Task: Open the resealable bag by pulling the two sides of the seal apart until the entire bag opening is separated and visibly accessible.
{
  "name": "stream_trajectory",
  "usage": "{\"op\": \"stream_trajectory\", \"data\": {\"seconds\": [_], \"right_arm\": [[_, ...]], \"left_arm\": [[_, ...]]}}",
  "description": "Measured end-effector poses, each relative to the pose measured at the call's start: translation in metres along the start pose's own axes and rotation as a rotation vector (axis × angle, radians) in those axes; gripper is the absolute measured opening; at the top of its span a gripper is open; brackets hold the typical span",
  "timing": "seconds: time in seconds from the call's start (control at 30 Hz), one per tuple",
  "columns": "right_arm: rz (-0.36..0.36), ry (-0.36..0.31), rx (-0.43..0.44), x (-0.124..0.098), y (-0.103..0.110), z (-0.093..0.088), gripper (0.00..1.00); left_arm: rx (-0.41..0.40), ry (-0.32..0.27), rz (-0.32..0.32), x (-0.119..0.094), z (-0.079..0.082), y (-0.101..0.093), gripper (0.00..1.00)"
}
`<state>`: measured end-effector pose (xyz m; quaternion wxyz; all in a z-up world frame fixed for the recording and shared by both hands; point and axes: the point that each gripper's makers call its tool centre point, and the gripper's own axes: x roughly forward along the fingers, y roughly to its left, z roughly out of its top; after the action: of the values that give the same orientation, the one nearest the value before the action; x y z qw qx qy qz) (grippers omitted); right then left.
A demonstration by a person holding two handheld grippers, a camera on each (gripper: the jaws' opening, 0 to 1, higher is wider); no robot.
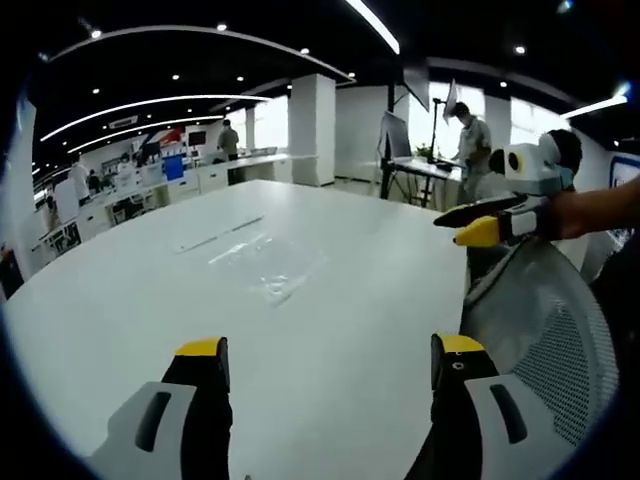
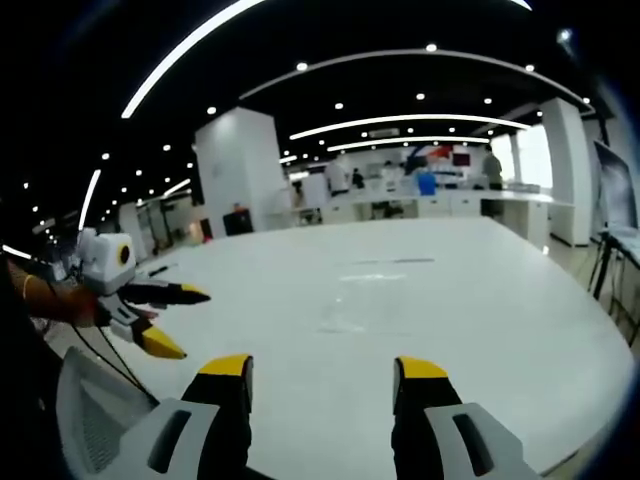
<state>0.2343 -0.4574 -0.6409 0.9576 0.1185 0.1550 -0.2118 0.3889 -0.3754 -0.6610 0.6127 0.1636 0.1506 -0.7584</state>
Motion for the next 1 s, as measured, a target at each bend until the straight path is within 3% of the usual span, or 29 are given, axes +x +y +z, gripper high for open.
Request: {"op": "stream_trajectory", "data": {"seconds": [0.23,0.4,0.7,1.0], "right_arm": [[0.003,0.003,0.002,0.0,0.0,-0.001,0.54],[0.001,0.004,0.006,0.0,-0.001,-0.001,0.54],[0.0,0.008,0.013,0.001,-0.001,-0.002,0.54],[-0.005,0.01,0.025,0.0,-0.003,-0.002,0.54]], "left_arm": [[0.069,0.028,-0.004,0.012,0.003,0.015,0.79],[0.073,0.023,0.002,0.021,0.01,0.027,0.78],[0.151,0.044,0.023,0.039,0.024,0.052,0.74],[0.206,0.07,0.006,0.062,0.032,0.062,0.7]]}}
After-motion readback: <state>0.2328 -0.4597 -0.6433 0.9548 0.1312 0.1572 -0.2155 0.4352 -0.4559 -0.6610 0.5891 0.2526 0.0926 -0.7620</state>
